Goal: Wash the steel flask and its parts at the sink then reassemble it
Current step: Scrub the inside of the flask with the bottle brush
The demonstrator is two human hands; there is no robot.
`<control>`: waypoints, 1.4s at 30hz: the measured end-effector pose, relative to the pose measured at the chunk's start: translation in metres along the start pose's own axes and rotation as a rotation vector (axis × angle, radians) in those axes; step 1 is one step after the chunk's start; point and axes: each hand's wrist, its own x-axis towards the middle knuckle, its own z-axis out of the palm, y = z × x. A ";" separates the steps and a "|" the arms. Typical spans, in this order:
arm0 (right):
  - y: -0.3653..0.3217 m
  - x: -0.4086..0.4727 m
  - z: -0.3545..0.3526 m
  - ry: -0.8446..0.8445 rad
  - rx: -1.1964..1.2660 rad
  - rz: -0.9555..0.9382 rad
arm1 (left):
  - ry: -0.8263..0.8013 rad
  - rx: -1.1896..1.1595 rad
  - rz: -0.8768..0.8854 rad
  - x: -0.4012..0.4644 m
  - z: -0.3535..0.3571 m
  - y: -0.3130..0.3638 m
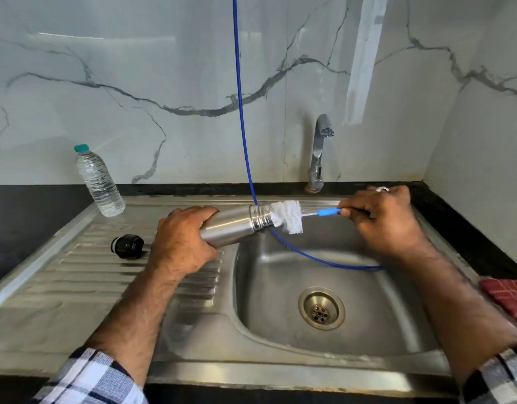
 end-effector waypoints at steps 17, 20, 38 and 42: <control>-0.042 -0.003 0.023 -0.054 -0.051 -0.121 | -0.049 0.008 0.072 -0.009 0.006 0.027; -0.018 -0.001 0.009 -0.023 -0.042 -0.117 | -0.010 -0.009 0.019 -0.007 -0.002 0.013; -0.046 0.001 0.011 0.015 -0.025 -0.061 | 0.113 0.064 0.103 -0.003 -0.001 0.030; -0.023 0.002 -0.005 0.012 0.039 -0.026 | 0.102 0.098 0.010 -0.003 -0.011 0.010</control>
